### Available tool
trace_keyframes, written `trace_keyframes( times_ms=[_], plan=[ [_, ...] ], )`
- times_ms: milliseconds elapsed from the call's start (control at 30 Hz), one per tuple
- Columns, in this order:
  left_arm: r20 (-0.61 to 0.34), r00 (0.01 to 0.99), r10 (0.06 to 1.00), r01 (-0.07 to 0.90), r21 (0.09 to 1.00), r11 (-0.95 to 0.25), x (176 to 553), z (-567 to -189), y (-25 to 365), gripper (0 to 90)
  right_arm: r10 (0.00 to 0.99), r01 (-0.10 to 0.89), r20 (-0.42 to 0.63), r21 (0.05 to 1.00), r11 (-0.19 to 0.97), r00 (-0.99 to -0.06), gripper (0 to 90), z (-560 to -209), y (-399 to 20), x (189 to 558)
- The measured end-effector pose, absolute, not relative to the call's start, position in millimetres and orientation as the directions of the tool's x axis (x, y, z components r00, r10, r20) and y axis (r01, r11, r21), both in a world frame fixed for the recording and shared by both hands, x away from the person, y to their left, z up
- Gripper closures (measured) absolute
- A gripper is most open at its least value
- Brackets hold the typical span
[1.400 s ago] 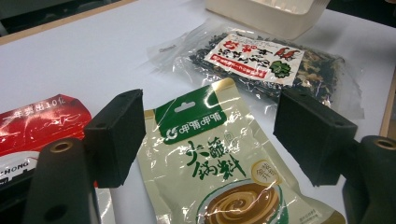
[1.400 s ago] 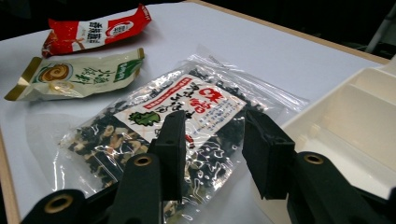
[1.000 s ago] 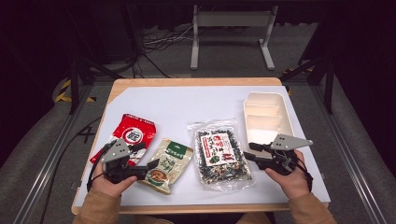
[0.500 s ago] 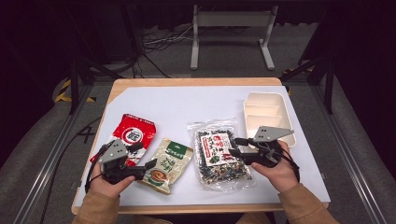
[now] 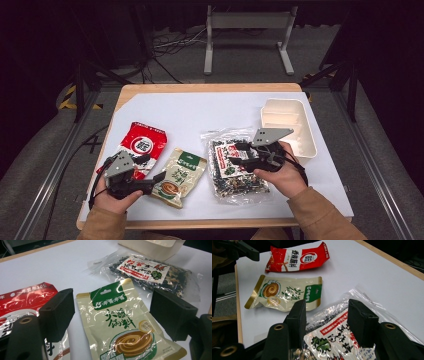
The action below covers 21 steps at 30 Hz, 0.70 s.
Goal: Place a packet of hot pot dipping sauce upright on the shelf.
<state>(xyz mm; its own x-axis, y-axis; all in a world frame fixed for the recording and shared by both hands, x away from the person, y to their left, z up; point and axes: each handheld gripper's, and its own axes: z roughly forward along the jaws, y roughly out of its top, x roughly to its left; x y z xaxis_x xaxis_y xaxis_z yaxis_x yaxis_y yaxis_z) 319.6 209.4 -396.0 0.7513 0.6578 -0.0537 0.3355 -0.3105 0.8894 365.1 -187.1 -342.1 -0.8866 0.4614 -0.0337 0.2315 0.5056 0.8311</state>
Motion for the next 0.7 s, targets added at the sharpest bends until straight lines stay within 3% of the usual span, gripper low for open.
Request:
trace_keyframes(
  times_ms=[333, 700],
  plan=[
    [-0.051, 0.744, 0.667, 0.339, 0.888, -0.309, 319, -398, 211, 19.8, 0.399, 0.195, -0.045, 0.819, 0.539, -0.916, 46.9, -335, -155, 377],
    [-0.053, 0.741, 0.670, 0.339, 0.890, -0.305, 322, -399, 211, 18.5, 0.391, 0.248, 0.012, 0.792, 0.558, -0.920, 47.6, -346, -126, 401]
  ],
)
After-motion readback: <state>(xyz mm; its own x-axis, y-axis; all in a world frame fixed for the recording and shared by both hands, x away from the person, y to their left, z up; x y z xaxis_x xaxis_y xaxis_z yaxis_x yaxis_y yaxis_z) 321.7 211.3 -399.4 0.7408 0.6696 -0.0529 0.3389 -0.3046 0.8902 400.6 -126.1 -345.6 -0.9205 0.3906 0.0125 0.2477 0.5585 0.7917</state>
